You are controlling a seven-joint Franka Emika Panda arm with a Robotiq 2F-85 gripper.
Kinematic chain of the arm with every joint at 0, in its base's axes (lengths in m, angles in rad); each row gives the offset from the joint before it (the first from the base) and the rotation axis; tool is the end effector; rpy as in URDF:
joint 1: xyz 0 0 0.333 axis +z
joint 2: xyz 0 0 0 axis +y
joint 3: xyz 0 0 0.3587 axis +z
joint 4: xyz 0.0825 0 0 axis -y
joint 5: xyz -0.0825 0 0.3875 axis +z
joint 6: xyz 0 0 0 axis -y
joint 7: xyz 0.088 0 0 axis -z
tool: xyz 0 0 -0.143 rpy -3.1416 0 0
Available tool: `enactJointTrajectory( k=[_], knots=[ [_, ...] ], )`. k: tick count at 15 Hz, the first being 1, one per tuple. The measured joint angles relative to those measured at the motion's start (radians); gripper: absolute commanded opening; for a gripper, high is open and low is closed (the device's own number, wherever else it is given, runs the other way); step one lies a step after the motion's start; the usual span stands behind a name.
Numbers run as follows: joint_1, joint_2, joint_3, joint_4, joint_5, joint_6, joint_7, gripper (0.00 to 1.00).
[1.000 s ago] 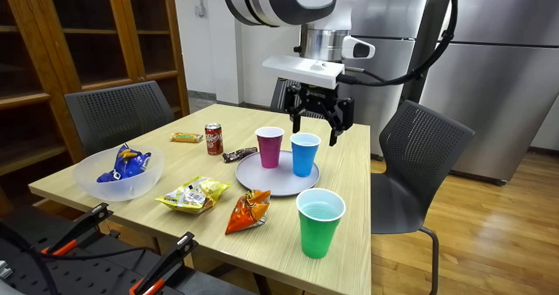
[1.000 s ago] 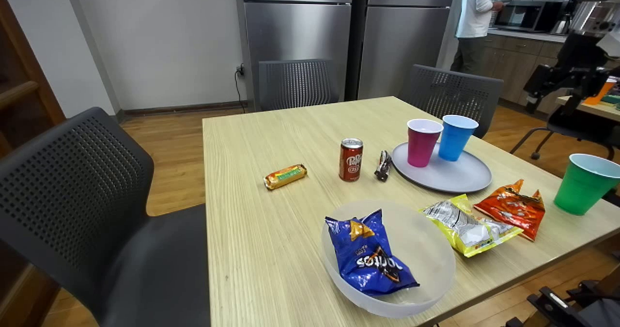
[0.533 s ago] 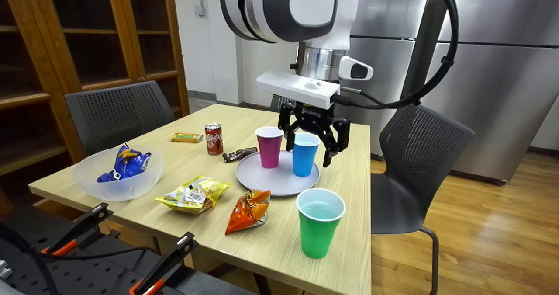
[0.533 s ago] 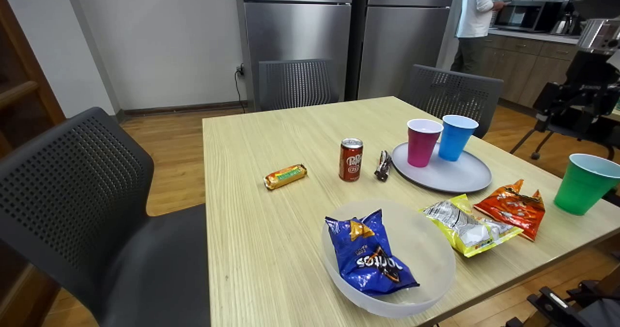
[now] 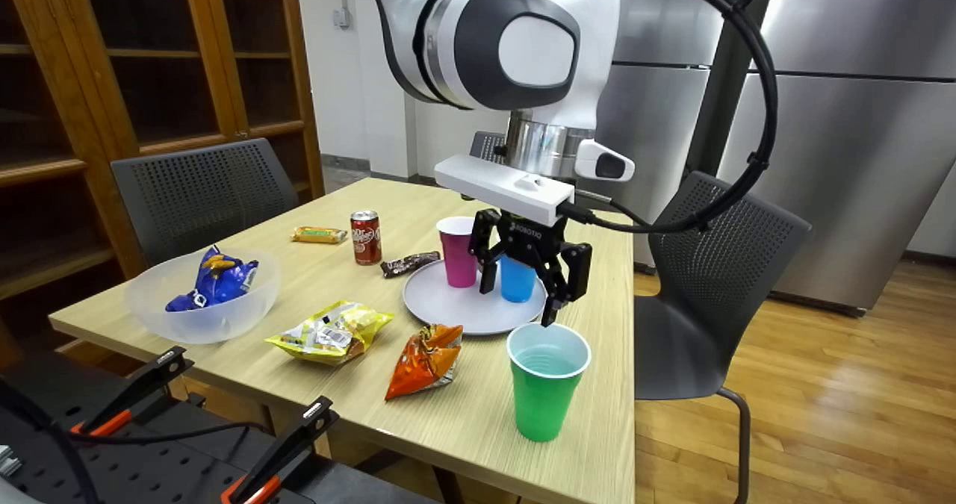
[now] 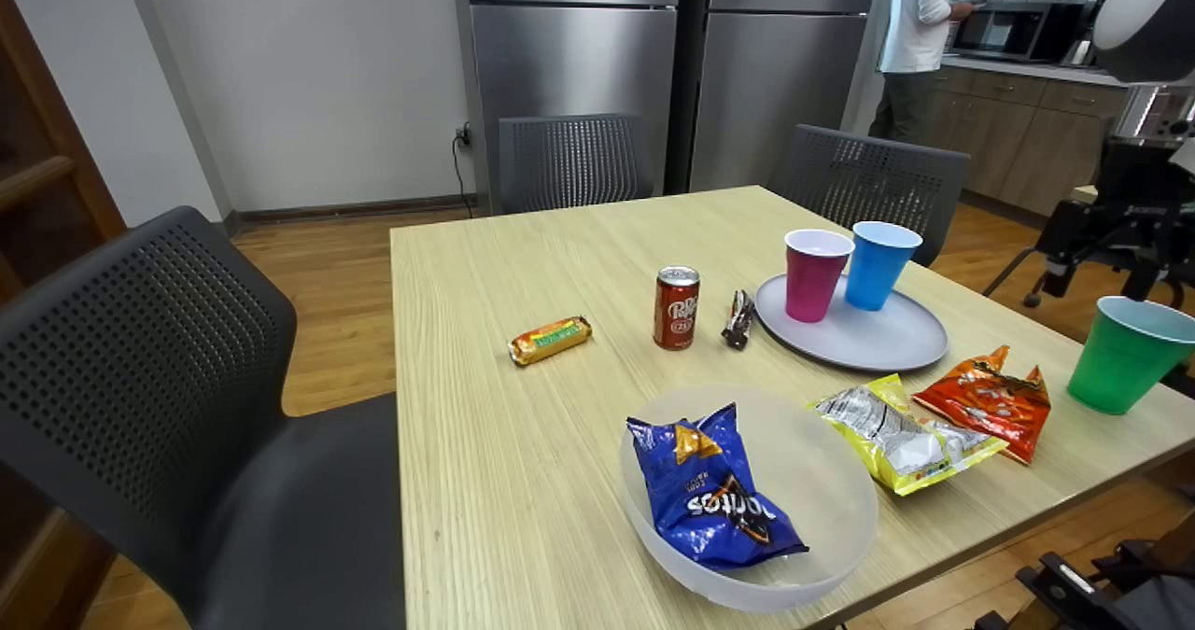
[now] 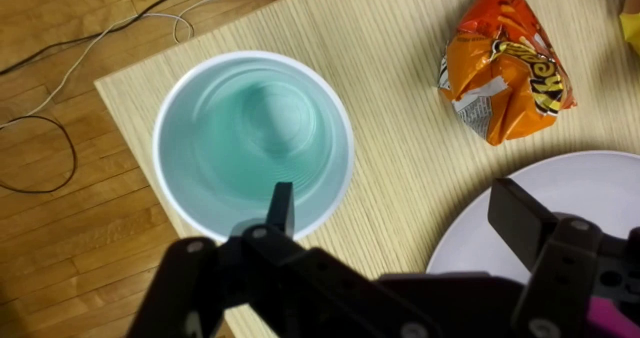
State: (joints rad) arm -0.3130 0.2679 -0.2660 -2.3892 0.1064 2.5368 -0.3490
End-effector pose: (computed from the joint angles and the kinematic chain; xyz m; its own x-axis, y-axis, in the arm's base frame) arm 0.4162 -0.2762 0.2048 0.9455 -0.3077 -0.1070 -0.3113 -0.9501 -0.0187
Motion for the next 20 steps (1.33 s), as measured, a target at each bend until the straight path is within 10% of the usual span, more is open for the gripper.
enactJointTrajectory(
  k=[5, 6, 16, 20],
  knots=[
    [0.000, 0.032, -0.007, 0.000, -0.024, -0.003, 0.037, 1.00],
    [0.000, 0.037, -0.008, 0.000, -0.031, -0.003, 0.048, 0.75],
    [0.000, 0.058, -0.008, 0.006, -0.038, -0.003, 0.077, 0.03],
    [0.000, 0.058, -0.008, 0.012, -0.039, -0.003, 0.095, 0.01]
  ],
)
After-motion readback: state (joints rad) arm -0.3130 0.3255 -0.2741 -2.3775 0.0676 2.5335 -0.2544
